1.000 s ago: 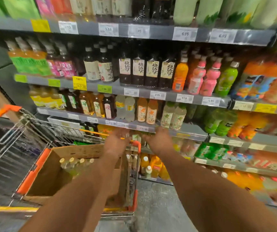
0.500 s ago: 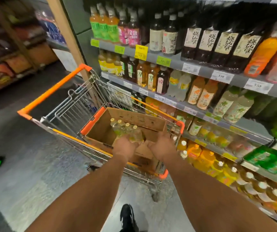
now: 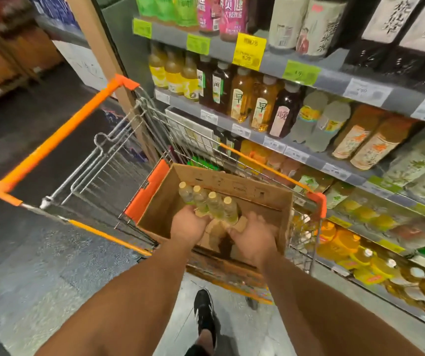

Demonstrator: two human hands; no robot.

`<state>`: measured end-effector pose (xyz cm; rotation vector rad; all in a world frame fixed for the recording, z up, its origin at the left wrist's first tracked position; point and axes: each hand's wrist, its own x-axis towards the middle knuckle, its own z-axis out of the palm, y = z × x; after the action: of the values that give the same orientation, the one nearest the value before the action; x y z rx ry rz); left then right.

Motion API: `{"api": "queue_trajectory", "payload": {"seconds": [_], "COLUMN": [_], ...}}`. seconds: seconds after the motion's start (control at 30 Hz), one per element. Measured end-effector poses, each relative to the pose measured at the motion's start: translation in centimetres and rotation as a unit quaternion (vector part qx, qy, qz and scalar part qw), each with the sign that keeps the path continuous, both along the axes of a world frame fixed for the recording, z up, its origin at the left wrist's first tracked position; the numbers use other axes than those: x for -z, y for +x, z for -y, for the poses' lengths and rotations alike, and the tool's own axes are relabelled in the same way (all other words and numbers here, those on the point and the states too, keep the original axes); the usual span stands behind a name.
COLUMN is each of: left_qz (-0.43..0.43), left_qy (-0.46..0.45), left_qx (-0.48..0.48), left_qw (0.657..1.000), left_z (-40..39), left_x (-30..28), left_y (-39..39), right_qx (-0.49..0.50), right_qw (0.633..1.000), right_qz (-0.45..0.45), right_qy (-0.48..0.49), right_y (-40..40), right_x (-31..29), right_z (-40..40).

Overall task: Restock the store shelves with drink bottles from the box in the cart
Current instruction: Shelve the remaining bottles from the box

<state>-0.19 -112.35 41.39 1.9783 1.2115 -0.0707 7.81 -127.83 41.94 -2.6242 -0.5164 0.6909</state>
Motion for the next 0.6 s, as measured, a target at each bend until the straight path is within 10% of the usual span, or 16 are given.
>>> {"api": "queue_trajectory", "payload": {"seconds": [0.6], "left_qz": [-0.083], "left_qy": [-0.107], "left_qx": [0.064], "left_qw": [0.989], "left_z": [-8.5], "left_x": [16.4], "left_y": [10.3], "right_qx": [0.042], "right_qw": [0.994], "right_qz": [-0.069], "right_qy": [-0.078], "right_y": [7.7], "right_x": [15.2], "right_z": [-10.7]}}
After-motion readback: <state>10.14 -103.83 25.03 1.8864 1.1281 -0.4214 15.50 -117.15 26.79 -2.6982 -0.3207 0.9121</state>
